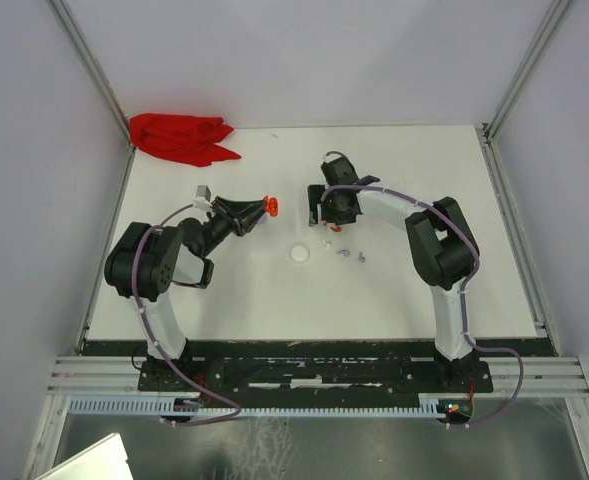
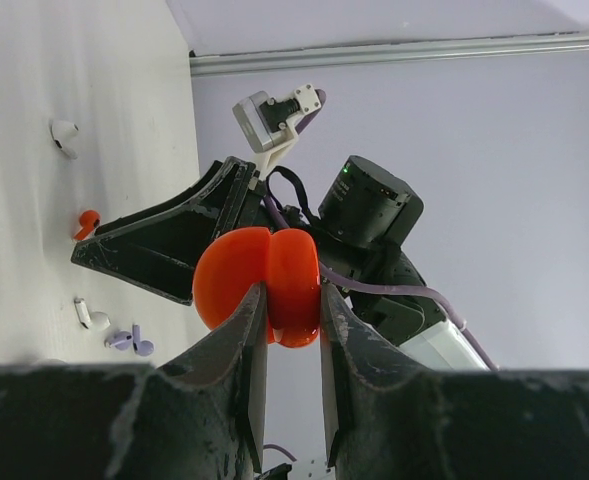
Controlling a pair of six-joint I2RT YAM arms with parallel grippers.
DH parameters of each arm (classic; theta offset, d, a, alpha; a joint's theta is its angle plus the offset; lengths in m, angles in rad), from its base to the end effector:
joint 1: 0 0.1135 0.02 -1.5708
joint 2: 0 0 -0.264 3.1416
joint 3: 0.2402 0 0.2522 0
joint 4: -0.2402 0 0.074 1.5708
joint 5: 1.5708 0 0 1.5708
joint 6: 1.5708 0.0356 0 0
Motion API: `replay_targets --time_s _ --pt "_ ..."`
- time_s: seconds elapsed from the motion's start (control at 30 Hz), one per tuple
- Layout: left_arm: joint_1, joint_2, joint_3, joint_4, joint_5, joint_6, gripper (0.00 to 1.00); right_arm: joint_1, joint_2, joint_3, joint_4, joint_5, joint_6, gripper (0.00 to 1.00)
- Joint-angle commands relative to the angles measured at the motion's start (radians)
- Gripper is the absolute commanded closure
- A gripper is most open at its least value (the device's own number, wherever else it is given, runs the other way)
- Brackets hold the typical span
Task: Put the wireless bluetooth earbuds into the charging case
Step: Pick up the earbud from the center of the board.
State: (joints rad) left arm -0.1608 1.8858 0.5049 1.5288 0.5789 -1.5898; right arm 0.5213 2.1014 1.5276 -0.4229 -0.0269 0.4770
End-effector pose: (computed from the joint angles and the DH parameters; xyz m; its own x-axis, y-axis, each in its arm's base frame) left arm 0.3025 -0.0688 0.1506 -0.6708 -0.7390 -0.0618 0.1327 -0.0376 -0.9904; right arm 0.3910 0.2256 0.1666 -0.8812 0.0232 -0.4721 -0.1192 0.9556 0.2694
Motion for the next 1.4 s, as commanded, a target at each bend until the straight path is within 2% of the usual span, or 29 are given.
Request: replay_targets --time_s 0.0,0.43,0.63,1.13,1.37 --pt "0.009 -0.036 -0.006 0.184 0.018 -0.022 0.97 -0.004 0.023 0.048 0.021 -0.014 0.014 0.16" --pt "0.015 -0.035 -0.016 0.200 0.018 -0.031 0.97 -0.004 0.079 0.118 0.008 -0.039 0.016 0.17" --pt "0.018 -0.036 -0.020 0.200 0.017 -0.030 0.97 -0.002 0.094 0.141 -0.027 -0.005 -0.008 0.21" --pt "0.019 -0.033 -0.025 0.201 0.016 -0.025 0.97 0.028 0.110 0.174 -0.136 0.135 -0.245 0.32" --pt "0.018 -0.029 -0.026 0.200 0.016 -0.024 0.97 0.043 0.132 0.197 -0.149 0.160 -0.288 0.40"
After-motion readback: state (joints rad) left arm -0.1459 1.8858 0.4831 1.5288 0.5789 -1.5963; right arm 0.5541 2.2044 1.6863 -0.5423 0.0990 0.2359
